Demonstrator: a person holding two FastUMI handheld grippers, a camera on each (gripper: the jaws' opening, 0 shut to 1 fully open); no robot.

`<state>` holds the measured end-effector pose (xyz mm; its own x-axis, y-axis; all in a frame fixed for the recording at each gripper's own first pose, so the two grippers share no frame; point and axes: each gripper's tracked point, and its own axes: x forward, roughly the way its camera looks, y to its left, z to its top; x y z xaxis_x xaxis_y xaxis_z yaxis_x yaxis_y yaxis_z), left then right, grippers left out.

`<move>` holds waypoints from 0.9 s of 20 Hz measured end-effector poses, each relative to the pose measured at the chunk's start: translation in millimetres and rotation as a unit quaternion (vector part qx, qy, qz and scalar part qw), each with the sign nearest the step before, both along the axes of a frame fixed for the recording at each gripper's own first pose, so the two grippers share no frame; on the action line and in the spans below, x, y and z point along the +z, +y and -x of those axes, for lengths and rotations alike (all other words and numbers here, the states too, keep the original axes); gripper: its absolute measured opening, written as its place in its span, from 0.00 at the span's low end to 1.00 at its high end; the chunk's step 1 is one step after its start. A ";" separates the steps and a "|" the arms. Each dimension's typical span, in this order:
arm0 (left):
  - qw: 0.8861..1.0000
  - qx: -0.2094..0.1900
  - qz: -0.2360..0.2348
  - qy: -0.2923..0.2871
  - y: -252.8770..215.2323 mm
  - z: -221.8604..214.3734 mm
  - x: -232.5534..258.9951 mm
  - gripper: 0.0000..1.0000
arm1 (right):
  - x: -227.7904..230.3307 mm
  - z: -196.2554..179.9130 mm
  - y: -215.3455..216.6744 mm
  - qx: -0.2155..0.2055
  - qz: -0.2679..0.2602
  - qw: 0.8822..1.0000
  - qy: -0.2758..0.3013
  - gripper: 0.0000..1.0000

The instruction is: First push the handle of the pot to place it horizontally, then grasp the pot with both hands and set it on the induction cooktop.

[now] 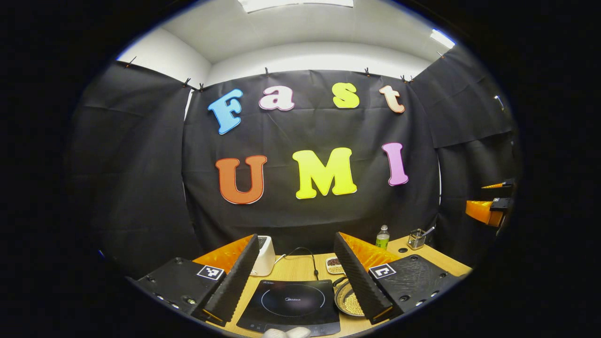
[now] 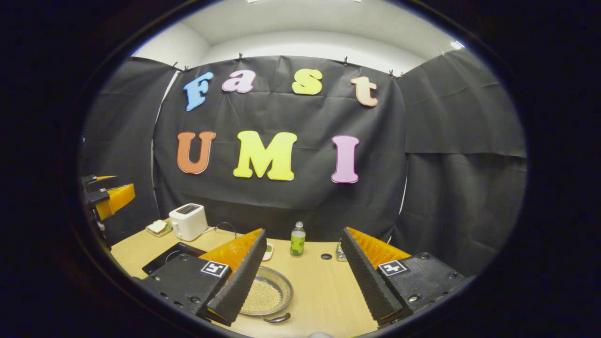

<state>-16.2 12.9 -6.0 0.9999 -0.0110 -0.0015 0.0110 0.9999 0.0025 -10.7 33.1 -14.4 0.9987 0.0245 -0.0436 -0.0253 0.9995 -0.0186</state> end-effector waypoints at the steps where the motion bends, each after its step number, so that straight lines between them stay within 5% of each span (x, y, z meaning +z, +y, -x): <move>1: 1.000 0.002 0.000 0.000 1.5 0.7 -0.2 0.96 | -0.1 0.4 1.2 0.002 -0.005 1.000 0.001 0.97; 4: 1.000 0.005 0.000 0.002 4.1 3.7 -3.1 0.96 | -6.7 1.3 14.4 0.026 -0.028 0.999 0.022 0.76; 7: 1.000 0.007 -0.002 0.001 7.8 6.6 -4.0 0.96 | -19.7 5.3 34.1 0.075 -0.040 0.995 0.061 0.42; 8: 1.000 0.008 -0.002 0.002 9.2 7.8 -5.2 0.96 | -24.4 7.1 41.1 0.089 -0.043 0.992 0.074 0.22; 10: 1.000 0.008 0.000 0.004 9.9 10.0 -6.7 0.96 | -37.4 11.0 43.5 0.100 -0.040 0.989 0.099 0.05; 18: 1.000 0.013 0.005 0.021 16.2 17.4 -21.4 0.96 | -112.6 15.3 64.6 0.130 -0.028 0.970 0.202 0.04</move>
